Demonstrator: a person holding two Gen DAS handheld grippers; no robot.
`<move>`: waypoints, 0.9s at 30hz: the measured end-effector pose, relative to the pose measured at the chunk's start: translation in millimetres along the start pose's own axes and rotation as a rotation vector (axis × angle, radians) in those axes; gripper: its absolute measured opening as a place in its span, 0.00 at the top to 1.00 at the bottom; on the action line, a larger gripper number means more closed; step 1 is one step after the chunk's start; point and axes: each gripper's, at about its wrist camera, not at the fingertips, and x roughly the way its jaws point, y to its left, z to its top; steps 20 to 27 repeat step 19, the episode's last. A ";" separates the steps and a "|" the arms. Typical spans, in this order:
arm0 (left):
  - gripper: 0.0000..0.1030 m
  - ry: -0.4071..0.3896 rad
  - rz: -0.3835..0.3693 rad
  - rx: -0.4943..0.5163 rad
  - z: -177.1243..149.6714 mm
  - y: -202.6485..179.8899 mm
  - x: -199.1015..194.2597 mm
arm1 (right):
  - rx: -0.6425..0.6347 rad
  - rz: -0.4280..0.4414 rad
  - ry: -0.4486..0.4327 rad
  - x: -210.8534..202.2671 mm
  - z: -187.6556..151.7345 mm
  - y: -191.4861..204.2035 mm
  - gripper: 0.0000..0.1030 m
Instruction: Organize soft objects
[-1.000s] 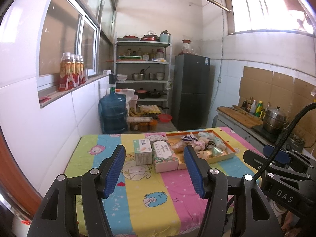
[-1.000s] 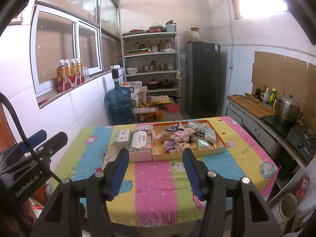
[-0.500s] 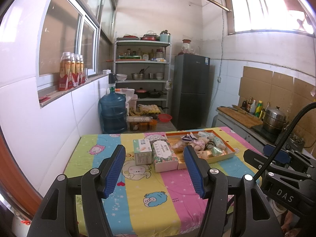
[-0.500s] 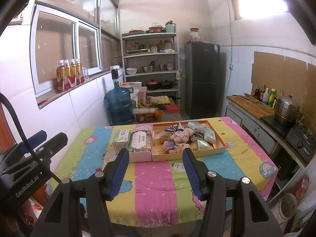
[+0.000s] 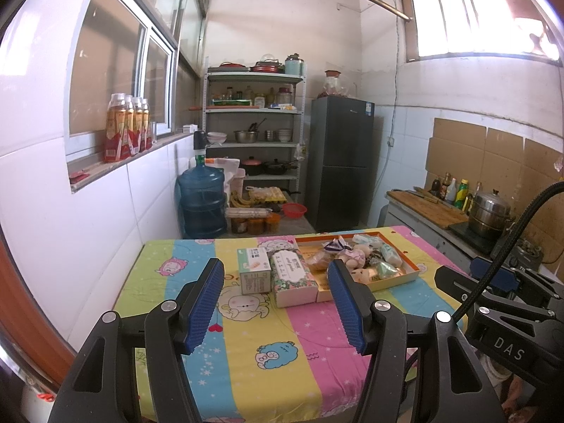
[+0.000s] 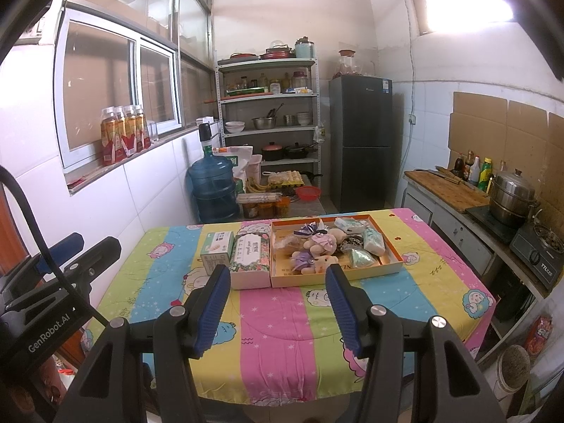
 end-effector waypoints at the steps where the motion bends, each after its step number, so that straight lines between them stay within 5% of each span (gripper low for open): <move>1: 0.39 0.000 0.000 0.000 -0.3 0.9 -0.8 | -0.001 0.001 0.000 0.2 0.1 -0.1 0.46; 27: 0.39 0.002 -0.001 -0.002 -1.0 1.5 0.6 | 0.002 -0.001 0.004 0.0 -0.7 1.5 0.45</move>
